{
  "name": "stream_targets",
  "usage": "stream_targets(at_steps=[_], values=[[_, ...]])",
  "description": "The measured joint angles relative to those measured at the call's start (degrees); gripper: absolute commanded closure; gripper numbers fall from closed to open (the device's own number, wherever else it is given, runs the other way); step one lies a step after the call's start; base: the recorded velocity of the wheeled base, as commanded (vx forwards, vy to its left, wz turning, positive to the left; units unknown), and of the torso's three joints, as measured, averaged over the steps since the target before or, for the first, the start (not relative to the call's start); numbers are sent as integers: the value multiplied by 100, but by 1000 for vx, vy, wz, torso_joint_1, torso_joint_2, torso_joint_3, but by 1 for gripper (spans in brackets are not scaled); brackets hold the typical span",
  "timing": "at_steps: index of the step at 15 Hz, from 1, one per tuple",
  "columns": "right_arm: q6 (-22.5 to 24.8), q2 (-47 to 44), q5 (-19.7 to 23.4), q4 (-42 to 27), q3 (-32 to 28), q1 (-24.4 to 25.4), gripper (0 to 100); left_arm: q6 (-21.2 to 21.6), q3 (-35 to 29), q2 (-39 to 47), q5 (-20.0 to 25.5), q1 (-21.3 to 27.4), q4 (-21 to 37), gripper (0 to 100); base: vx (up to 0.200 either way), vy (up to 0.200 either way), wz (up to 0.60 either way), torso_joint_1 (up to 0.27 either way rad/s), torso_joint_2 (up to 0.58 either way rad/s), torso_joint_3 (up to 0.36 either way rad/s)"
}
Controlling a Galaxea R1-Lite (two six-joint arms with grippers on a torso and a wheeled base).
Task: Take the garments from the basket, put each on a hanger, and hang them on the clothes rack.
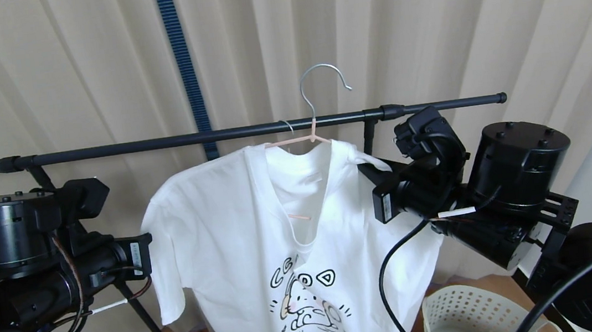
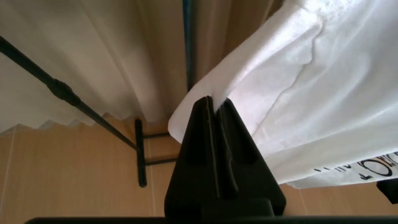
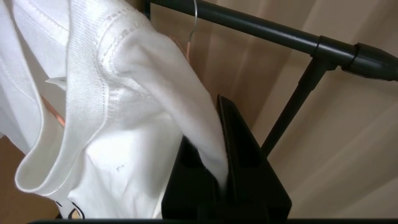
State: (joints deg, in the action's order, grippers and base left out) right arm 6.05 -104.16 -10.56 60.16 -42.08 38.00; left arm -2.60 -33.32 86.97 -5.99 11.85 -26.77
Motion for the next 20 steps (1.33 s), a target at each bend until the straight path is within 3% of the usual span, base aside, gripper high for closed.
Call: stream_targets(at_steps=[5, 6, 9, 13, 16, 20], values=[[-2, 0, 0, 2, -4, -5, 100, 2, 9, -20, 16, 0, -10, 100, 0, 0, 0, 0, 0, 0], [0, 0, 2, 0, -4, -5, 100, 2, 30, -43, 24, 7, -16, 0, 0, 0, 0, 0, 0, 0], [0, -6, 2, 2, -2, -5, 100, 4, 88, -180, 126, 35, -18, 0, 0, 0, 0, 0, 0, 0], [0, -28, 30, 2, 38, -5, 100, 44, 9, -808, 869, 52, 123, 0, 0, 0, 0, 0, 0, 0], [5, -63, 293, 5, 132, -5, 100, 82, -679, -1195, 926, 182, 1050, 0, 0, 0, 0, 0, 0, 0], [2, -45, 640, 30, 324, -5, 100, 94, -2264, -1477, 942, 953, 3166, 0, 0, 0, 0, 0, 0, 0]])
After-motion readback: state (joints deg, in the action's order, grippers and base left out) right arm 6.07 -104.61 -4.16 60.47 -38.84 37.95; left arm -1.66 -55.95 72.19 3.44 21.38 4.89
